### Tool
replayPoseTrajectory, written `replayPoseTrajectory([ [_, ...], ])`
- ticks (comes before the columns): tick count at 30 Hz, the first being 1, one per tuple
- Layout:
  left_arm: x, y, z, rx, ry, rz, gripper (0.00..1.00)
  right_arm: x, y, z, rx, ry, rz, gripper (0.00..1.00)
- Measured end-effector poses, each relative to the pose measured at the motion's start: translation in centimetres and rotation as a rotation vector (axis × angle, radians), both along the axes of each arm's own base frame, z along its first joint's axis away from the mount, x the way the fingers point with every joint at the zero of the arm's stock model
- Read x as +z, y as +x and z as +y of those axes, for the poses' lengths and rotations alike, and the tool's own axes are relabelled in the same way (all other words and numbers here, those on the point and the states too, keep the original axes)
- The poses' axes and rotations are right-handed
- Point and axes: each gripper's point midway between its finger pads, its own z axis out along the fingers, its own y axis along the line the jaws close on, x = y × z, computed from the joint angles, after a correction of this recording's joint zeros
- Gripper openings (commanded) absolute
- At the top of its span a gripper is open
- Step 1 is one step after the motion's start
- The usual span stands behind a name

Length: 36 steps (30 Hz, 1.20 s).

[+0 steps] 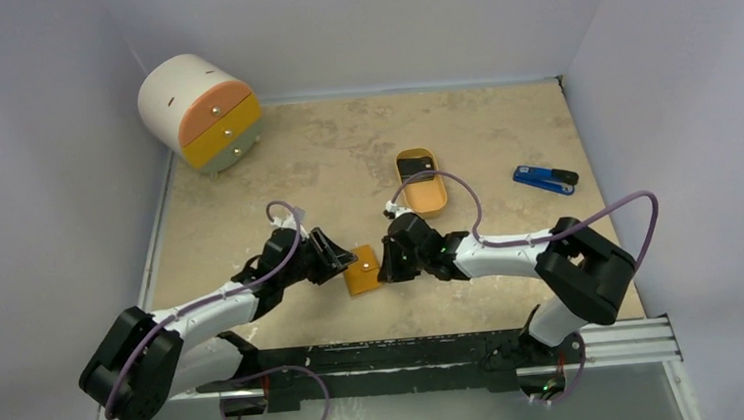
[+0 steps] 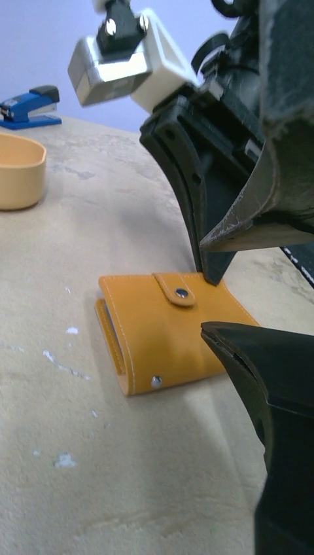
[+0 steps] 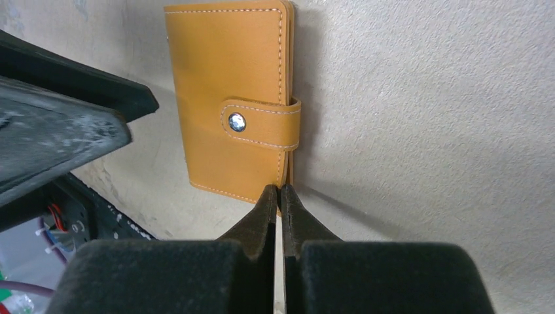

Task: Put the credit cards into the card holder
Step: Move the card holder to the center of the board, then open the card holder at the center of the board.

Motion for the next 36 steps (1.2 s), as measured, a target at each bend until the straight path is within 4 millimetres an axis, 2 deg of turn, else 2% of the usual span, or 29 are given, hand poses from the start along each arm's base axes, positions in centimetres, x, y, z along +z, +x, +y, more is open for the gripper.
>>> replayPoseTrajectory([
  [2,-0.7,-0.2,0.2,0.002,0.011,0.013,0.41,0.0,0.2,0.1,-0.005,-0.002,-0.008,0.09],
  [7,-2.2,-0.6,0.7,0.009,0.044,0.047,0.38,0.0,0.7,-0.5,-0.014,-0.032,-0.040,0.36],
  [11,-2.3,-0.4,0.9,0.011,0.062,0.039,0.37,0.3,0.9,-1.4,-0.019,-0.064,-0.063,0.45],
  [14,-2.3,-0.3,1.0,0.010,0.083,0.040,0.36,1.3,0.9,-2.0,-0.022,-0.079,-0.083,0.46],
  [17,-1.9,-0.1,1.2,0.013,0.097,0.023,0.34,3.4,1.0,-2.0,-0.016,-0.090,-0.139,0.46],
  [21,-1.6,0.0,1.3,0.018,0.101,0.007,0.27,6.7,1.1,-0.1,0.015,-0.075,-0.224,0.42],
  [23,-1.7,0.0,1.4,0.020,0.105,0.008,0.22,7.4,1.1,0.8,0.024,-0.071,-0.243,0.39],
  [27,-2.2,0.2,1.2,0.017,0.103,0.019,0.16,6.4,1.0,1.6,0.035,-0.115,-0.236,0.36],
  [32,-2.8,0.2,0.7,0.007,0.093,0.036,0.15,4.6,1.3,2.7,0.041,-0.186,-0.222,0.34],
  [36,-2.7,0.4,0.4,0.003,0.078,0.031,0.13,4.1,1.5,3.4,0.037,-0.218,-0.221,0.33],
])
